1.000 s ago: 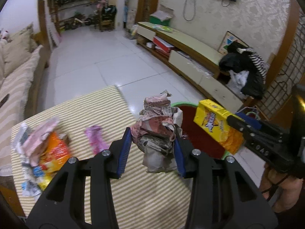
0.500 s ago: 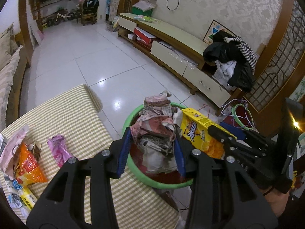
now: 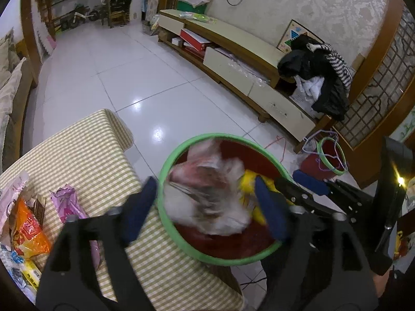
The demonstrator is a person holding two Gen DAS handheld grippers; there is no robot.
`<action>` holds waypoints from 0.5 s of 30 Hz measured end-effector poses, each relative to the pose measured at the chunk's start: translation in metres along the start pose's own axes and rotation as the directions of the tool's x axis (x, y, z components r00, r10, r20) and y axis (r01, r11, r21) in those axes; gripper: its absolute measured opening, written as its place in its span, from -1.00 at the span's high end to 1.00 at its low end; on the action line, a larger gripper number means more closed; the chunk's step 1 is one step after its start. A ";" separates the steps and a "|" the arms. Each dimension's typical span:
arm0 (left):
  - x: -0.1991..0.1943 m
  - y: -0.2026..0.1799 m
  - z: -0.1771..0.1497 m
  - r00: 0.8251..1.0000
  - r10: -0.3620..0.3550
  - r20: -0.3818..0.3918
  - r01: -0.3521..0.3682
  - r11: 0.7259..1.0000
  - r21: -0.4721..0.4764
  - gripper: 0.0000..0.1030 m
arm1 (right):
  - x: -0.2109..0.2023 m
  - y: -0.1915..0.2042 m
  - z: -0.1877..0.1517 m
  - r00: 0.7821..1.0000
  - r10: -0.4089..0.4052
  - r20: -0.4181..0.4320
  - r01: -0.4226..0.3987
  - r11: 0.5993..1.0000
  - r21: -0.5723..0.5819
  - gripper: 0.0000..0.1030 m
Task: Collect trash
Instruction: 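Carry the crumpled paper and juice box to the red bin and release both, then move both tools back over the table toward the remaining trash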
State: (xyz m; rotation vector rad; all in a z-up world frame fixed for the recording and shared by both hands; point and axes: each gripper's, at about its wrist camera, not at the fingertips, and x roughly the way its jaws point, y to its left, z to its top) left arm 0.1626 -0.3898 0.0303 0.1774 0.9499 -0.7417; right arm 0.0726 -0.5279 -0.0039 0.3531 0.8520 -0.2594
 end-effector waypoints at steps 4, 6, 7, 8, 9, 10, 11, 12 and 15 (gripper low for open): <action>-0.003 0.006 0.000 1.000 -0.003 0.010 0.003 1.000 -0.023 -0.71 | -0.001 0.002 -0.001 1.000 0.005 0.007 -0.005 1.000 0.005 -0.11; -0.005 0.010 0.000 1.000 -0.007 0.015 0.007 0.999 -0.037 -0.77 | -0.002 0.004 0.000 1.000 0.001 0.013 -0.001 1.000 0.000 -0.18; -0.006 0.013 0.001 1.000 -0.008 0.017 0.009 0.999 -0.048 -0.80 | -0.002 0.005 0.000 1.000 -0.003 0.016 0.003 1.000 -0.002 -0.28; -0.008 0.015 0.001 1.000 -0.006 0.022 0.008 0.998 -0.058 -0.84 | -0.003 0.007 0.001 1.000 -0.003 0.019 0.003 1.000 -0.003 -0.33; -0.010 0.017 0.001 1.000 -0.005 0.027 0.007 0.998 -0.065 -0.86 | -0.003 0.008 0.001 1.000 -0.003 0.021 0.003 1.000 -0.004 -0.39; -0.011 0.018 0.001 1.000 -0.003 0.031 0.005 0.998 -0.069 -0.89 | -0.005 0.009 0.002 1.000 -0.006 0.023 0.006 1.000 -0.007 -0.44; -0.013 0.020 0.001 0.999 0.000 0.036 0.003 0.997 -0.074 -0.89 | -0.006 0.011 0.002 1.000 -0.008 0.026 0.008 1.000 -0.010 -0.46; -0.016 0.023 0.000 0.999 0.010 0.041 -0.006 0.997 -0.082 -0.89 | -0.007 0.013 0.002 1.000 -0.010 0.030 0.010 1.000 -0.013 -0.51; -0.024 0.032 -0.003 0.998 0.040 0.045 -0.036 0.994 -0.099 -0.89 | -0.012 0.019 0.003 0.999 -0.014 0.041 0.015 1.000 -0.023 -0.62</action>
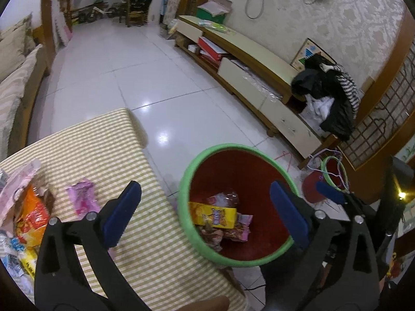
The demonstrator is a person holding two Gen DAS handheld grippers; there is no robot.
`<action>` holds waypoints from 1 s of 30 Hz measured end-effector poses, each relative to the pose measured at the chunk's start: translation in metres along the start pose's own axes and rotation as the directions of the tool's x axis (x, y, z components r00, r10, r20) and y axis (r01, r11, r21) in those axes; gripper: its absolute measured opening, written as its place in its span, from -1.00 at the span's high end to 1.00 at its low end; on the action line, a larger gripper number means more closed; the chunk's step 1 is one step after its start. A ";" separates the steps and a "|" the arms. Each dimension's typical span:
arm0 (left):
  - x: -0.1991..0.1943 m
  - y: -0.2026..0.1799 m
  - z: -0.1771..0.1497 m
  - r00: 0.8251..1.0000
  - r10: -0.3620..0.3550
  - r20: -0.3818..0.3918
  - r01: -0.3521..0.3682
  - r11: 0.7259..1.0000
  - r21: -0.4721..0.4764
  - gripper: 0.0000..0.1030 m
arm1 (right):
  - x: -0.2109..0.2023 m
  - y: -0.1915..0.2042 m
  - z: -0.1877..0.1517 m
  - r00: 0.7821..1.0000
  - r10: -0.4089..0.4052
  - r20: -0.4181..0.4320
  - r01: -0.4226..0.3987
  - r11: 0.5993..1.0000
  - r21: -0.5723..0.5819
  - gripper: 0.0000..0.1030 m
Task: Collect trash
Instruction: 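Move both tools back over the table toward the remaining trash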
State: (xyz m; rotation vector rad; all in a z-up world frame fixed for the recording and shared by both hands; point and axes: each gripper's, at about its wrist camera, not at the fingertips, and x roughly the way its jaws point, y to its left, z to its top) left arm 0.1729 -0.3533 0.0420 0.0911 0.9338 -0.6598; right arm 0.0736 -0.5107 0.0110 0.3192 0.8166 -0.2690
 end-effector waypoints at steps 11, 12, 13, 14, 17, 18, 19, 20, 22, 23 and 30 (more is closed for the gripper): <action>-0.055 0.058 -0.022 0.991 0.127 0.035 -0.122 0.986 -0.112 -0.89 | -0.020 0.061 -0.005 0.997 0.076 0.015 -0.075 0.994 -0.084 -0.70; -0.061 0.063 -0.025 0.990 0.133 0.039 -0.127 0.984 -0.123 -0.89 | -0.022 0.069 -0.006 0.996 0.083 0.016 -0.081 0.992 -0.097 -0.70; -0.068 0.071 -0.029 0.989 0.143 0.046 -0.136 0.981 -0.135 -0.89 | -0.024 0.080 -0.006 0.995 0.095 0.017 -0.092 0.989 -0.116 -0.70; -0.075 0.077 -0.033 0.987 0.154 0.051 -0.145 0.979 -0.145 -0.89 | -0.027 0.090 -0.007 0.994 0.107 0.018 -0.103 0.986 -0.132 -0.70; -0.095 0.100 -0.045 0.981 0.186 0.062 -0.172 0.968 -0.181 -0.89 | -0.032 0.119 -0.011 0.991 0.134 0.019 -0.129 0.976 -0.174 -0.70; -0.102 0.110 -0.050 0.978 0.196 0.066 -0.180 0.964 -0.197 -0.89 | -0.033 0.125 -0.012 0.990 0.140 0.019 -0.134 0.974 -0.185 -0.70; -0.108 0.116 -0.053 0.976 0.204 0.069 -0.186 0.960 -0.208 -0.89 | -0.035 0.136 -0.014 0.989 0.149 0.018 -0.143 0.969 -0.200 -0.70; -0.115 0.125 -0.057 0.974 0.216 0.073 -0.195 0.956 -0.220 -0.89 | -0.036 0.145 -0.016 0.987 0.158 0.016 -0.151 0.965 -0.212 -0.70; -0.129 0.140 -0.065 0.968 0.236 0.080 -0.211 0.947 -0.240 -0.89 | -0.038 0.161 -0.018 0.985 0.169 0.014 -0.161 0.959 -0.234 -0.70; -0.135 0.147 -0.070 0.966 0.245 0.082 -0.218 0.943 -0.251 -0.89 | -0.038 0.169 -0.020 0.985 0.175 0.013 -0.166 0.955 -0.245 -0.70; -0.172 0.192 -0.108 0.946 0.311 0.090 -0.267 0.908 -0.322 -0.89 | -0.043 0.214 -0.038 0.978 0.209 0.008 -0.197 0.935 -0.293 -0.70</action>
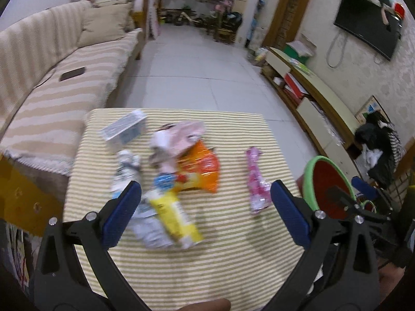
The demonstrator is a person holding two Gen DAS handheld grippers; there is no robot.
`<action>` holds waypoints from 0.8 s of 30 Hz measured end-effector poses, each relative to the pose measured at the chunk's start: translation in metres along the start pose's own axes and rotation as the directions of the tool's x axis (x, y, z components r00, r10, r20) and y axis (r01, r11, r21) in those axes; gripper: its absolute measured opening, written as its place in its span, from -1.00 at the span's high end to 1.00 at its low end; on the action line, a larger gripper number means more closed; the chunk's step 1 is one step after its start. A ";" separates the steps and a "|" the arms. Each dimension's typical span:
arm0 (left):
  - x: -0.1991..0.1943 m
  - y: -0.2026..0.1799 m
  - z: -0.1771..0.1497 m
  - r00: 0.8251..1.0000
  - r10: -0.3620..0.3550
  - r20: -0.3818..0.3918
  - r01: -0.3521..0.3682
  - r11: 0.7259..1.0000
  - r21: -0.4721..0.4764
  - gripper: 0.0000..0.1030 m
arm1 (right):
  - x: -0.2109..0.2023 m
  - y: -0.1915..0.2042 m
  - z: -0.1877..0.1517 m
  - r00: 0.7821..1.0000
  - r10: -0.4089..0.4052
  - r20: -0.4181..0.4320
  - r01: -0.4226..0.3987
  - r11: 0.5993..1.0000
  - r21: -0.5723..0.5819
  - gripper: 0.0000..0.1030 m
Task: Collect trash
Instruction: 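Move both tools back over the table toward the remaining trash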
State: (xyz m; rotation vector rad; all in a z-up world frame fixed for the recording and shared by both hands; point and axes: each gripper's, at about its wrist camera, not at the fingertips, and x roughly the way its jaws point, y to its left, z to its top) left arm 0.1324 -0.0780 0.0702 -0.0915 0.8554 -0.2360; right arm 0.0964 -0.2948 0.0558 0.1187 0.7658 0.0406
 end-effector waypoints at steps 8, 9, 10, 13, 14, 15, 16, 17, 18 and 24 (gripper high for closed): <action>-0.012 0.051 -0.020 0.997 0.080 0.020 -0.079 0.996 -0.039 -0.89 | 0.009 0.028 -0.012 1.000 0.027 0.008 -0.027 0.999 -0.026 -0.70; -0.013 0.055 -0.020 0.996 0.086 0.016 -0.085 0.996 -0.040 -0.89 | 0.012 0.032 -0.013 1.000 0.026 -0.010 -0.026 0.999 -0.042 -0.70; -0.012 0.060 -0.021 0.996 0.093 0.006 -0.092 0.995 -0.048 -0.89 | 0.013 0.035 -0.014 0.999 0.026 -0.020 -0.027 0.998 -0.056 -0.70; -0.009 0.070 -0.020 0.996 0.091 -0.025 -0.092 0.993 -0.077 -0.89 | 0.022 0.040 -0.015 0.998 0.012 -0.061 -0.016 0.997 -0.076 -0.72; -0.008 0.072 -0.020 0.995 0.092 -0.029 -0.094 0.992 -0.083 -0.89 | 0.025 0.040 -0.016 0.997 0.021 -0.076 -0.026 0.997 -0.070 -0.73; -0.007 0.074 -0.020 0.995 0.098 -0.031 -0.100 0.991 -0.087 -0.89 | 0.025 0.038 -0.016 0.996 0.024 -0.084 -0.030 0.997 -0.066 -0.73; -0.005 0.076 -0.020 0.993 0.110 -0.041 -0.113 0.989 -0.093 -0.89 | 0.028 0.038 -0.016 0.996 0.026 -0.089 -0.032 0.998 -0.063 -0.73; -0.002 0.078 -0.020 0.992 0.113 -0.050 -0.117 0.989 -0.092 -0.90 | 0.028 0.036 -0.015 0.995 0.032 -0.090 -0.038 0.997 -0.062 -0.73; -0.001 0.080 -0.021 0.993 0.110 -0.052 -0.114 0.989 -0.093 -0.90 | 0.028 0.036 -0.015 0.995 0.038 -0.092 -0.044 0.997 -0.060 -0.73; 0.014 0.085 -0.017 0.994 0.088 -0.060 -0.094 0.990 -0.103 -0.89 | 0.038 0.031 -0.010 0.993 0.044 -0.106 -0.049 0.998 -0.046 -0.73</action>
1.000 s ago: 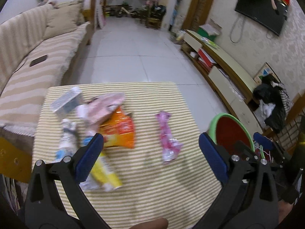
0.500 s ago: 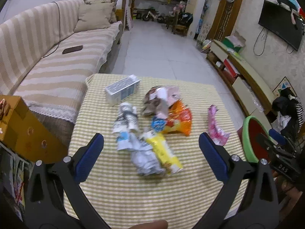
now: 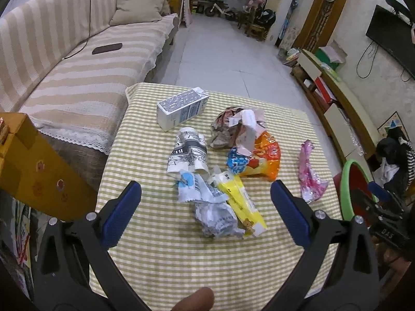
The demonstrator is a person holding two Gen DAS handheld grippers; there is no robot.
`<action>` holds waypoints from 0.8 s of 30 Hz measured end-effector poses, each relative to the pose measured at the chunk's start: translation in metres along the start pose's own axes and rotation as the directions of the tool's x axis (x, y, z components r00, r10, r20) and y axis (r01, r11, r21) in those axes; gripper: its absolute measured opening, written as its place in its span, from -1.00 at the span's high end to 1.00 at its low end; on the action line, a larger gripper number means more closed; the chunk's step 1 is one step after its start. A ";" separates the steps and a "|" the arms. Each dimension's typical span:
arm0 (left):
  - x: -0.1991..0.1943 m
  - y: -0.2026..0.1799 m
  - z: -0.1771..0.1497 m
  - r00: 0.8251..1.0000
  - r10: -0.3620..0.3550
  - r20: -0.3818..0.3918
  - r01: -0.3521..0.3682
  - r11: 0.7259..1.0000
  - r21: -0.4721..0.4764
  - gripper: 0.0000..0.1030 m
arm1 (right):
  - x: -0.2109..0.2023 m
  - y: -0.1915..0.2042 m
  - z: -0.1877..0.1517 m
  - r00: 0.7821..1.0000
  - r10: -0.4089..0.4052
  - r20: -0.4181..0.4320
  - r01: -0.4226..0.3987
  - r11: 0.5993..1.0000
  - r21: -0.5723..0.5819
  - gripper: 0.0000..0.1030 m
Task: Collect trash
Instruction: 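Move both tools back over the table toward the remaining trash, then grasp the rolled printed paper with the left tool while the right tool grasps the pink wrapper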
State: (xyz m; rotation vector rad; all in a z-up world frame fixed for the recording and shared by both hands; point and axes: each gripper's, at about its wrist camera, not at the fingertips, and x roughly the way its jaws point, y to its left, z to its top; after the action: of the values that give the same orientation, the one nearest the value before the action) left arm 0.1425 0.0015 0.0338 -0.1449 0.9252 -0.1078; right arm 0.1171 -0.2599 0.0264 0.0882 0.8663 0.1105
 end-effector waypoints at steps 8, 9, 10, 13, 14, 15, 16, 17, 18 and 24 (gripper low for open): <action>0.034 0.002 0.011 0.998 0.038 -0.041 -0.038 0.999 -0.003 -0.89 | 0.030 -0.003 0.005 0.999 -0.024 -0.042 0.023 1.000 -0.015 -0.73; 0.039 0.003 0.012 0.998 0.044 -0.048 -0.045 0.999 -0.007 -0.89 | 0.035 -0.004 0.006 0.999 -0.023 -0.049 0.023 1.000 -0.014 -0.73; 0.044 0.006 0.014 0.997 0.052 -0.056 -0.053 0.999 -0.013 -0.89 | 0.041 -0.005 0.007 0.998 -0.023 -0.057 0.023 1.000 -0.011 -0.73; 0.061 0.011 0.018 0.994 0.072 -0.084 -0.074 0.997 -0.014 -0.89 | 0.058 -0.009 0.010 0.997 -0.022 -0.079 0.022 1.000 -0.002 -0.73; 0.066 0.012 0.019 0.993 0.076 -0.093 -0.078 0.997 -0.014 -0.89 | 0.064 -0.010 0.011 0.996 -0.022 -0.085 0.022 1.000 -0.001 -0.73; 0.073 0.014 0.020 0.991 0.081 -0.107 -0.083 0.996 -0.012 -0.89 | 0.070 -0.010 0.012 0.995 -0.023 -0.092 0.023 1.000 0.000 -0.73; 0.077 0.015 0.021 0.990 0.085 -0.116 -0.086 0.996 -0.011 -0.89 | 0.076 -0.011 0.013 0.995 -0.023 -0.099 0.023 1.000 0.001 -0.73; 0.082 0.015 0.022 0.988 0.087 -0.125 -0.089 0.996 -0.009 -0.89 | 0.081 -0.012 0.014 0.994 -0.022 -0.106 0.022 1.000 0.001 -0.73; 0.089 0.016 0.023 0.987 0.085 -0.137 -0.087 0.996 -0.005 -0.89 | 0.085 -0.012 0.014 0.994 -0.021 -0.110 0.022 1.000 0.001 -0.73; 0.114 0.015 0.028 0.979 0.101 -0.179 -0.098 0.995 0.027 -0.74 | 0.114 -0.021 0.014 0.989 -0.013 -0.151 0.016 1.000 0.019 -0.70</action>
State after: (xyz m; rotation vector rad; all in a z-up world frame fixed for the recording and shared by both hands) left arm 0.2335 0.0004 -0.0412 -0.0723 1.1104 -0.0371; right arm 0.2028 -0.2664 -0.0534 0.0936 1.0189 0.0959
